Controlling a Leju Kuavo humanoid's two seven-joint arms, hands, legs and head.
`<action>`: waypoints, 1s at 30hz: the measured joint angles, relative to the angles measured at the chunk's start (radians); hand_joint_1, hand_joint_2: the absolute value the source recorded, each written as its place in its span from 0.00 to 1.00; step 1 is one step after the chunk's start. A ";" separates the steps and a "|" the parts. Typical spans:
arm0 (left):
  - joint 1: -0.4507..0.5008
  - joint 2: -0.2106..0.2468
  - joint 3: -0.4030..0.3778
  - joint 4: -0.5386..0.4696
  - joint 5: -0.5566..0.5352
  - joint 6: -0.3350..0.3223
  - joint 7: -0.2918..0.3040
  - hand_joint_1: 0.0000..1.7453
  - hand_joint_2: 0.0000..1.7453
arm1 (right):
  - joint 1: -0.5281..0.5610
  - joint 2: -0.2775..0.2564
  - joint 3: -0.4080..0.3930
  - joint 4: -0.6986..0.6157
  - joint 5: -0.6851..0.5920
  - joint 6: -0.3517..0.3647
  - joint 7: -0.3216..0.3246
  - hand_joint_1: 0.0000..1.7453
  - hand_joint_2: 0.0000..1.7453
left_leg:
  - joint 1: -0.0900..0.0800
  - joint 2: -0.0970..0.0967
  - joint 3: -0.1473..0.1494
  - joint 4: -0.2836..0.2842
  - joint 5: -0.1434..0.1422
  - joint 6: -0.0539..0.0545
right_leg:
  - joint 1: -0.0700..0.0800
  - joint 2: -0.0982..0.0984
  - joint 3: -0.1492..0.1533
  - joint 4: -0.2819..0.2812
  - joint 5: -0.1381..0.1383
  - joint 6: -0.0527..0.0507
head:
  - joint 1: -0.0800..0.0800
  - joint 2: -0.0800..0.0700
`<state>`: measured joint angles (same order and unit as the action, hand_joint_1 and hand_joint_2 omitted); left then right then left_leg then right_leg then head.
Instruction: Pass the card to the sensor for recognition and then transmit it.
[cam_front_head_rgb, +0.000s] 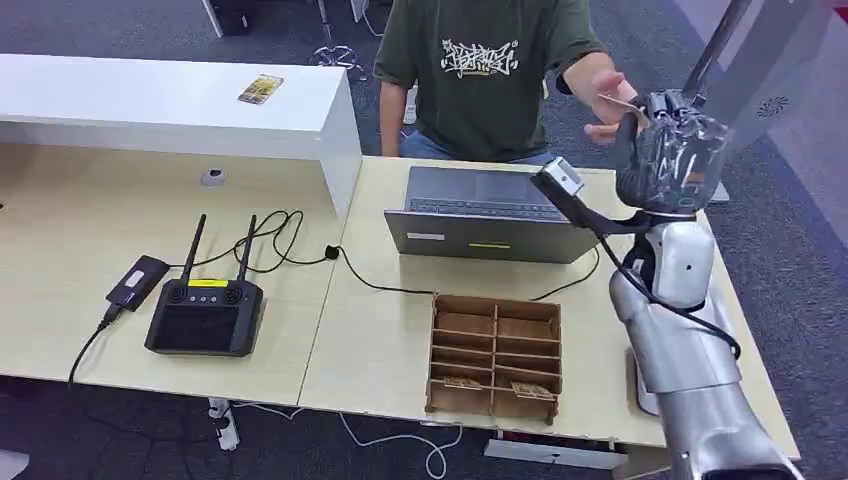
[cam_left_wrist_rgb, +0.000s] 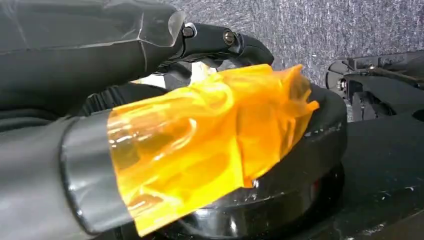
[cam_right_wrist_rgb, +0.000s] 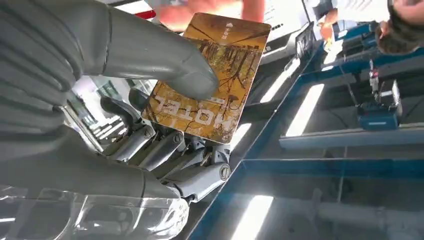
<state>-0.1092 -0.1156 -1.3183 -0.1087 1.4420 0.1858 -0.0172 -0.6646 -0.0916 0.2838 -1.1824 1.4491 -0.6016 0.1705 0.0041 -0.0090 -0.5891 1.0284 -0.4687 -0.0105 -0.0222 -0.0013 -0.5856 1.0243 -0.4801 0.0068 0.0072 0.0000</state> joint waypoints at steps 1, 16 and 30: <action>0.000 0.000 -0.003 0.000 -0.002 0.000 0.001 0.00 0.00 | -0.017 0.005 0.006 0.022 0.011 0.000 0.007 1.00 1.00 | 0.000 0.000 0.000 0.000 0.000 0.000 | 0.000 0.000 0.000 0.000 0.000 0.000 | 0.000 0.000; -0.008 0.004 -0.029 0.000 -0.021 -0.014 0.008 0.00 0.00 | -0.204 0.057 0.092 0.332 0.121 0.012 0.111 1.00 1.00 | 0.000 -0.001 0.000 0.000 0.000 0.000 | 0.000 -0.001 0.000 0.000 0.000 0.000 | 0.000 0.000; -0.011 0.004 -0.037 0.000 -0.024 -0.015 0.016 0.00 0.00 | -0.303 0.071 0.219 0.549 0.123 0.050 0.204 1.00 1.00 | 0.000 -0.002 0.000 0.000 0.001 0.000 | 0.000 -0.001 0.000 0.000 0.000 0.000 | 0.000 0.000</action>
<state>-0.1207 -0.1114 -1.3554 -0.1087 1.4183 0.1705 -0.0015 -0.9681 -0.0206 0.5024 -0.6332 1.5724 -0.5516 0.3746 0.0041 -0.0107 -0.5888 1.0286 -0.4680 -0.0109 -0.0222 -0.0022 -0.5856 1.0243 -0.4800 0.0068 0.0069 0.0000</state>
